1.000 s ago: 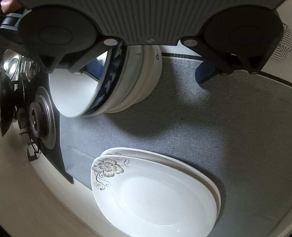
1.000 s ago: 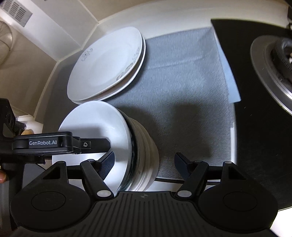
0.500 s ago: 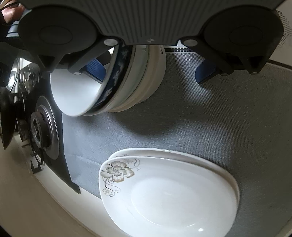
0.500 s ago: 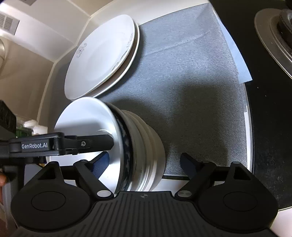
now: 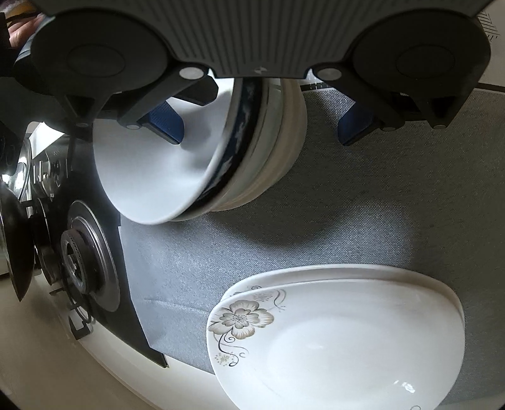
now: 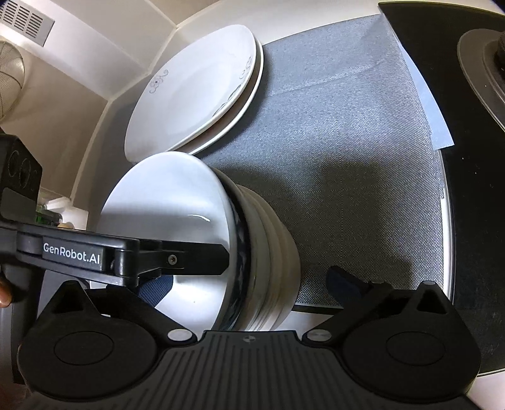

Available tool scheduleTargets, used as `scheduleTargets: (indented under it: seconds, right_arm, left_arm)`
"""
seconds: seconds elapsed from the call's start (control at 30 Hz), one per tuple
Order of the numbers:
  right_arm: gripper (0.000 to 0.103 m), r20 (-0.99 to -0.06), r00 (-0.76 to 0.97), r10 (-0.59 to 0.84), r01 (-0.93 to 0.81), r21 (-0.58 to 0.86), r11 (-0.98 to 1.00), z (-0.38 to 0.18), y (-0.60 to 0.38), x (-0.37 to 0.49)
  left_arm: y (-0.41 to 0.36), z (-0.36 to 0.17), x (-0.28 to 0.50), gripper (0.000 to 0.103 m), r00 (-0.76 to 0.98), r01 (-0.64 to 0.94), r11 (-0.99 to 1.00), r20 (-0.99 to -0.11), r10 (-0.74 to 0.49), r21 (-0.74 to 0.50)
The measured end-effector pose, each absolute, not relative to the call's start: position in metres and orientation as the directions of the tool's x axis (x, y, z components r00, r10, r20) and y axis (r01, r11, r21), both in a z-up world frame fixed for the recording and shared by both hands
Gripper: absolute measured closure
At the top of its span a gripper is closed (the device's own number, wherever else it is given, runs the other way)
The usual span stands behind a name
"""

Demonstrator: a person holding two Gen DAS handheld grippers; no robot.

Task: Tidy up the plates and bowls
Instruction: 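Lift the bowl stack with both grippers and carry it toward the plate stack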

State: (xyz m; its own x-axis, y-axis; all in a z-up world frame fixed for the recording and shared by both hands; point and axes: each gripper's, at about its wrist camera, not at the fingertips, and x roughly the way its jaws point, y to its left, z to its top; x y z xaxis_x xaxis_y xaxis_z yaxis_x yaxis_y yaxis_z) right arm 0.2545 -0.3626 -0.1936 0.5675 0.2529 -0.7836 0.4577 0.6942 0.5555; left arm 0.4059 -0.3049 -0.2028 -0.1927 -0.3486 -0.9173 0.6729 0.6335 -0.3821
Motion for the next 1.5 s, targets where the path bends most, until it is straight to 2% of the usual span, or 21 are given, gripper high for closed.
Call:
scheduleTargets:
  seconds: [0.1,0.13,0.2,0.23,0.27,0.33,0.53,0.67,0.9,0.93,0.97,1.07,1.17,1.5]
  right_arm:
    - [0.0,-0.774,0.577,0.262,0.454,0.57,0.685,-0.195,-0.366,0.252]
    - [0.0,-0.771,0.579,0.266,0.453,0.575,0.682,-0.195,-0.366,0.252]
    - [0.002,-0.777,0.573,0.261,0.445,0.562,0.698,-0.194,-0.363,0.251]
    - [0.013,-0.785,0.568,0.248,0.44,0.544,0.715,-0.192,-0.36,0.251]
    - [0.018,-0.781,0.57,0.256,0.422,0.545,0.725,-0.192,-0.357,0.251]
    - [0.018,-0.779,0.572,0.257,0.42,0.547,0.724,-0.192,-0.355,0.254]
    - [0.026,-0.791,0.558,0.25,0.44,0.538,0.719,-0.186,-0.351,0.259]
    - [0.034,-0.788,0.579,0.21,0.422,0.51,0.749,-0.174,-0.347,0.258]
    - [0.039,-0.781,0.59,0.207,0.436,0.523,0.732,-0.171,-0.351,0.26]
    - [0.042,-0.777,0.594,0.209,0.439,0.531,0.725,-0.171,-0.353,0.259]
    - [0.052,-0.772,0.6,0.21,0.441,0.538,0.718,-0.17,-0.355,0.258]
    - [0.064,-0.766,0.612,0.197,0.471,0.553,0.687,-0.169,-0.366,0.253]
    - [0.066,-0.754,0.617,0.226,0.513,0.603,0.61,-0.179,-0.377,0.248]
    - [0.067,-0.734,0.635,0.243,0.532,0.643,0.551,-0.181,-0.376,0.242]
  left_arm:
    - [-0.306,-0.203,0.404,0.002,-0.19,0.675,0.631,-0.916,-0.353,-0.383]
    - [-0.305,-0.201,0.404,0.011,-0.203,0.673,0.619,-0.906,-0.371,-0.404]
    - [-0.303,-0.2,0.404,0.015,-0.233,0.672,0.601,-0.894,-0.382,-0.432]
    - [-0.303,-0.198,0.401,0.016,-0.22,0.688,0.588,-0.894,-0.389,-0.425]
    - [-0.303,-0.196,0.399,0.016,-0.21,0.705,0.572,-0.894,-0.395,-0.419]
    - [-0.301,-0.195,0.398,0.019,-0.204,0.715,0.561,-0.893,-0.402,-0.416]
    - [-0.302,-0.186,0.395,0.018,-0.181,0.747,0.542,-0.902,-0.393,-0.386]
    - [-0.294,-0.178,0.4,0.018,-0.175,0.712,0.567,-0.886,-0.429,-0.415]
    - [-0.287,-0.173,0.407,0.02,-0.158,0.666,0.607,-0.877,-0.453,-0.434]
    - [-0.284,-0.171,0.41,0.02,-0.158,0.653,0.613,-0.872,-0.464,-0.445]
    - [-0.281,-0.169,0.413,0.021,-0.159,0.639,0.617,-0.864,-0.478,-0.459]
    - [-0.272,-0.159,0.421,0.027,-0.178,0.609,0.595,-0.822,-0.541,-0.524]
    - [-0.272,-0.157,0.421,0.029,-0.171,0.611,0.592,-0.817,-0.55,-0.526]
    - [-0.27,-0.147,0.42,0.03,-0.141,0.623,0.585,-0.81,-0.57,-0.52]
